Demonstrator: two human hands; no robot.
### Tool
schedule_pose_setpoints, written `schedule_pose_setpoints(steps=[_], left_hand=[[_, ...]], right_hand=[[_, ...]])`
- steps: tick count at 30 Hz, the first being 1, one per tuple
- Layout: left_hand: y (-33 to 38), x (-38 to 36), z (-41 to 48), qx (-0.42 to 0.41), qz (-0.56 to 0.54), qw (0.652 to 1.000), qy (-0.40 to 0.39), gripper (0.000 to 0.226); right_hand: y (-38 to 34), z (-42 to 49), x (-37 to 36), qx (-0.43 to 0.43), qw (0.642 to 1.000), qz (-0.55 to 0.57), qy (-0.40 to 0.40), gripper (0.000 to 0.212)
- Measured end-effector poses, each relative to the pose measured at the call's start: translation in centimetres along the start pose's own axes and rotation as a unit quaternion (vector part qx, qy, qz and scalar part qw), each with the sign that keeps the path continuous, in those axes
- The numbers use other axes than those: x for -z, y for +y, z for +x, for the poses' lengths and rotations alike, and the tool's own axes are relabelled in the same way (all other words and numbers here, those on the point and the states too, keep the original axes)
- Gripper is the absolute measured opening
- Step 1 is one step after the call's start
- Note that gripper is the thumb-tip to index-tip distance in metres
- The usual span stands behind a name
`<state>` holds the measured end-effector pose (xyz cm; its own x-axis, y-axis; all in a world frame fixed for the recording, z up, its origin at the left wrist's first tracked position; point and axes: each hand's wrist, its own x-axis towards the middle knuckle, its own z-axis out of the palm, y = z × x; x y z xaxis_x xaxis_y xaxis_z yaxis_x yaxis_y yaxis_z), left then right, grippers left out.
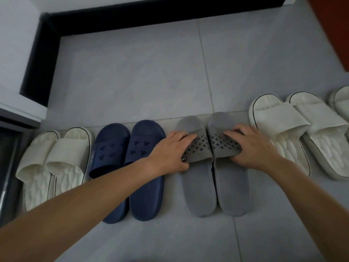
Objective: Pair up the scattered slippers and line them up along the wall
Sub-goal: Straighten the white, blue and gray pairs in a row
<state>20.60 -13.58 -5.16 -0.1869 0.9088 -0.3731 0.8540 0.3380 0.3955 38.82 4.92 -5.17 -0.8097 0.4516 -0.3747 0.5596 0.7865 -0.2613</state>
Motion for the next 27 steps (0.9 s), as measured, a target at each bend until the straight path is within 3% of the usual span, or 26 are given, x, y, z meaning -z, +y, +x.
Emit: schedule_pose_setpoints(steps=[12,27], left_hand=[[-0.1,-0.3,0.1,-0.007,0.058,0.997,0.047,0.091],[-0.1,0.2,-0.1,0.001,0.077,0.997,0.032,0.091]], right_hand=[[-0.7,1.0,-0.1,0.019,0.999,-0.044,-0.016,0.078],[-1.2,1.2,0.0,0.024,0.999,-0.021,-0.016,0.084]])
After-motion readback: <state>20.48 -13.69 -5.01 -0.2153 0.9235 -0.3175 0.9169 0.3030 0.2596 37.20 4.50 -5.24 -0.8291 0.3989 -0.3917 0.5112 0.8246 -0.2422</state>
